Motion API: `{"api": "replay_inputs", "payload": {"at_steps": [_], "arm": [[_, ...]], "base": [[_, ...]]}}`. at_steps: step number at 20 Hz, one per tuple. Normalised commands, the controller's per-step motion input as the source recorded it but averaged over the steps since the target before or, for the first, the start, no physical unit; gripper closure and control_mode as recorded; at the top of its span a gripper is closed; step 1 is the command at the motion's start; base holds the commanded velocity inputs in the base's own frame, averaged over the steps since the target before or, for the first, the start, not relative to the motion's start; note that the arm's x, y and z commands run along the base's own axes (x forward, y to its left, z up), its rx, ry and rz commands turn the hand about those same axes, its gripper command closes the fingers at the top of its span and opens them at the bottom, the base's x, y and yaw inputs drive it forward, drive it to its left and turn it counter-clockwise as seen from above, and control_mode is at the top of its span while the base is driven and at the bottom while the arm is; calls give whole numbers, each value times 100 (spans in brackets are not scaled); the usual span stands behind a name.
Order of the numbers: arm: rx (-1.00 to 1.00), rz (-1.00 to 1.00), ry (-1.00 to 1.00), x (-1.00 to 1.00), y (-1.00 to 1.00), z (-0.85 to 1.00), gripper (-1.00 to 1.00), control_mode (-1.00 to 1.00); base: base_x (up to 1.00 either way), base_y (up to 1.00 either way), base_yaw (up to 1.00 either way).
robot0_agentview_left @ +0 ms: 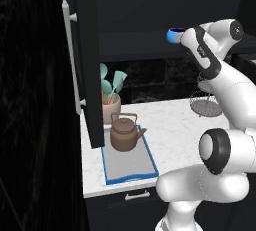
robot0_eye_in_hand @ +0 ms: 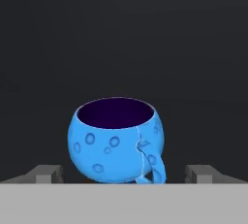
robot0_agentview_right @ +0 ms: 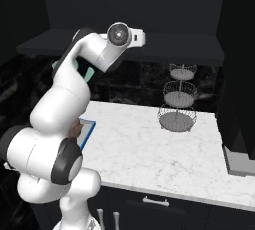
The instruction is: Pick the kettle from the counter and place it on the tray. Then pick the mug from the cabinet and place it on the tray. Then close the cabinet doors.
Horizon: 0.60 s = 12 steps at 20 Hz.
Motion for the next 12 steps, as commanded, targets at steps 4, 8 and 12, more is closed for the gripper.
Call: {"api": "replay_inputs", "payload": {"at_steps": [4, 8, 12], "arm": [[0, 1, 0, 19, 0, -11, -100, -100], [-1, 5, 0, 3, 11, -18, -100, -100], [-3, 7, 0, 0, 26, -21, -100, -100]], "base": [[0, 0, 0], [0, 0, 0], [0, 0, 0]]}}
